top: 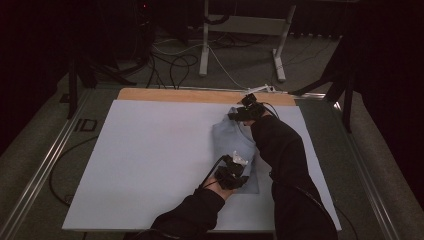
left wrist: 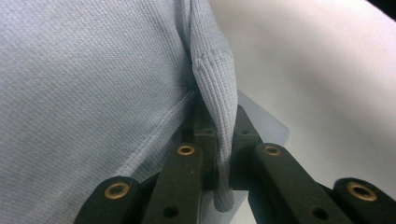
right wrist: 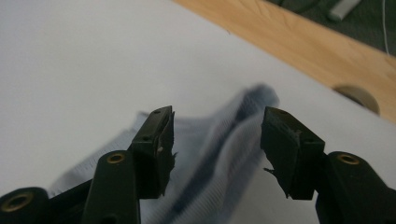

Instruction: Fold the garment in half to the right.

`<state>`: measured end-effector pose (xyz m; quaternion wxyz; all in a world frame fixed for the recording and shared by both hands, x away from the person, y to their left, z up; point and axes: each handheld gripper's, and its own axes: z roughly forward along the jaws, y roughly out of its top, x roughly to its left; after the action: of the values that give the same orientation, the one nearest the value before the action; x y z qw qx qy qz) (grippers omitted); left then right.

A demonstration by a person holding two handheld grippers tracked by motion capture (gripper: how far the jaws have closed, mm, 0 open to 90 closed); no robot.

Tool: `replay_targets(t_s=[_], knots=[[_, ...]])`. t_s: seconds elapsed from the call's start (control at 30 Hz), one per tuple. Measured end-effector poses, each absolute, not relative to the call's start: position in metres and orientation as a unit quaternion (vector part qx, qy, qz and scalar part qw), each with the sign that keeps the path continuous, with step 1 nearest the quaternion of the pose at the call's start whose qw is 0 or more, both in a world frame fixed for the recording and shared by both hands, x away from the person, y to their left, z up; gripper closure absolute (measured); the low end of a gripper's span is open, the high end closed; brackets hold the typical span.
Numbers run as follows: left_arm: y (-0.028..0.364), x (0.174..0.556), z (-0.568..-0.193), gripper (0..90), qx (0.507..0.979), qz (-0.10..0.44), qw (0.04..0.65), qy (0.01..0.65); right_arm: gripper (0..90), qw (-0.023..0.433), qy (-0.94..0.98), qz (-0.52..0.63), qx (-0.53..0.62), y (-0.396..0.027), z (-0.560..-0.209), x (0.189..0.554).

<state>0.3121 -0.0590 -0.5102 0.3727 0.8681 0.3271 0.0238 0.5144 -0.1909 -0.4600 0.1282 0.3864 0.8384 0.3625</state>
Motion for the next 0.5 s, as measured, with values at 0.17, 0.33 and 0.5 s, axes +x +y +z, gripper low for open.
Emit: replay_targets(t_s=[0.17, 0.33, 0.5], knots=[[-0.062, 0.312, -0.51, 85.5, 0.87, 0.027, 0.371, 0.324, 56.8, 0.122, 0.854, 0.319, 0.392, -0.189, -0.469, 0.512], [-0.065, 0.308, -0.506, 85.4, 0.872, 0.037, 0.371, 0.318, 84.7, 0.15, 0.855, 0.301, 0.395, -0.189, -0.473, 0.513], [-0.066, 0.306, -0.504, 85.4, 0.871, 0.043, 0.372, 0.319, 85.5, 0.166, 0.855, 0.319, 0.374, -0.182, -0.477, 0.511]])
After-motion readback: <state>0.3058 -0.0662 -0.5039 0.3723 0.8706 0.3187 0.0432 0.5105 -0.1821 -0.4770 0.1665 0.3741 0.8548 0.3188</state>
